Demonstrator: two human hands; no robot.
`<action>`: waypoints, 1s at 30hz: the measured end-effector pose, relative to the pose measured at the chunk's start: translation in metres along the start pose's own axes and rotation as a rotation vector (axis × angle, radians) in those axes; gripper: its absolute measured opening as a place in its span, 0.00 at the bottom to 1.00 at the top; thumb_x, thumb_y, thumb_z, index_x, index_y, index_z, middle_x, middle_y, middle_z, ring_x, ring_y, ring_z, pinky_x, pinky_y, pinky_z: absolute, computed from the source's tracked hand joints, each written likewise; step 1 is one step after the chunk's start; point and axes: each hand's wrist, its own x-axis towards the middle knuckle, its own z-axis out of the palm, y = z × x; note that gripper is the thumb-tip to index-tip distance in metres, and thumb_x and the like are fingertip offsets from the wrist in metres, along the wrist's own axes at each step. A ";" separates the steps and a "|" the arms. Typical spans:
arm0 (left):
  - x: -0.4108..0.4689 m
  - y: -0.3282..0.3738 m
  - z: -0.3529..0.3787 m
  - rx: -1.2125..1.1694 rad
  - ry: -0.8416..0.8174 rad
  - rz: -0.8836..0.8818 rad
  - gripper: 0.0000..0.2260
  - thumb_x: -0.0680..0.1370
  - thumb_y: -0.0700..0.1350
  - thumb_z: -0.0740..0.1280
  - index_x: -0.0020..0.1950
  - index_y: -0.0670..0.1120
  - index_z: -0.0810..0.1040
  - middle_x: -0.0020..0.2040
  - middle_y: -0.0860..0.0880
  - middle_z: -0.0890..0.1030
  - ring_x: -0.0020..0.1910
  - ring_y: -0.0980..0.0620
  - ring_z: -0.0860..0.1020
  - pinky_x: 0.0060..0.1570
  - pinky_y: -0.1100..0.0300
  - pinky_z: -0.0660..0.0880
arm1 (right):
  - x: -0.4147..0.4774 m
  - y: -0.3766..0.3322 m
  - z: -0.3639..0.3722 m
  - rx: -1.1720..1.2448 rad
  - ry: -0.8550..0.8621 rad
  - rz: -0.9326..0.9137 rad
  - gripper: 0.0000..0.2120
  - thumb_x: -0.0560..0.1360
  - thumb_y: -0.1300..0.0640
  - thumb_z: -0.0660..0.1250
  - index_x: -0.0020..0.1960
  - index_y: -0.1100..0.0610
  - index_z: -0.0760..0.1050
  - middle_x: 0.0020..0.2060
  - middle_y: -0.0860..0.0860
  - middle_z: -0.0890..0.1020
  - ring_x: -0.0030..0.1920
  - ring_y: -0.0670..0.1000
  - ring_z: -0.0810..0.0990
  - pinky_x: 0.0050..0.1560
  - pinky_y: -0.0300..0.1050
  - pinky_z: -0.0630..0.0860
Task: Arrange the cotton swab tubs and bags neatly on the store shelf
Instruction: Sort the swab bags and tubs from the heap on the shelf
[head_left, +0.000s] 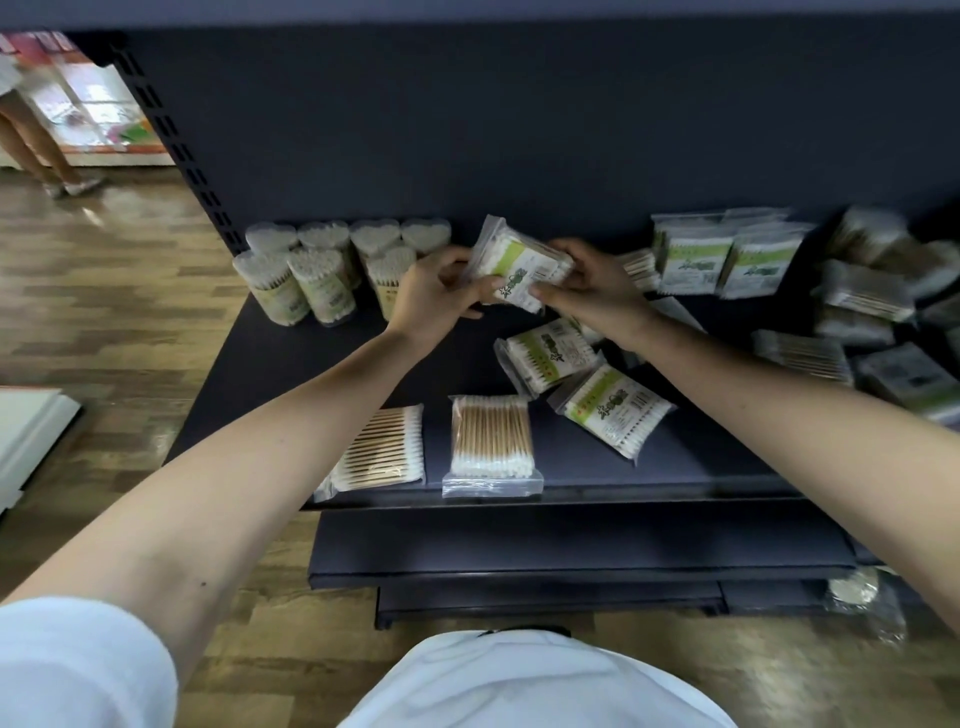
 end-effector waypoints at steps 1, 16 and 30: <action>0.000 0.002 0.002 -0.033 -0.002 -0.007 0.14 0.73 0.45 0.72 0.55 0.42 0.77 0.45 0.49 0.83 0.41 0.54 0.84 0.37 0.61 0.80 | 0.000 0.000 0.000 0.013 0.016 0.008 0.21 0.73 0.62 0.70 0.63 0.61 0.69 0.54 0.53 0.79 0.50 0.46 0.79 0.51 0.38 0.77; 0.008 0.032 0.026 -0.102 -0.044 0.015 0.09 0.75 0.42 0.70 0.54 0.42 0.78 0.38 0.50 0.82 0.29 0.59 0.80 0.29 0.68 0.76 | -0.008 -0.010 -0.029 0.113 0.045 0.002 0.11 0.73 0.62 0.70 0.54 0.55 0.75 0.45 0.50 0.82 0.47 0.56 0.80 0.50 0.55 0.76; 0.042 0.035 0.102 0.059 -0.278 0.143 0.19 0.71 0.45 0.74 0.60 0.49 0.75 0.50 0.56 0.80 0.46 0.58 0.79 0.50 0.66 0.77 | -0.043 0.013 -0.146 0.001 0.662 0.116 0.11 0.69 0.52 0.72 0.48 0.49 0.73 0.43 0.54 0.81 0.48 0.53 0.82 0.52 0.57 0.79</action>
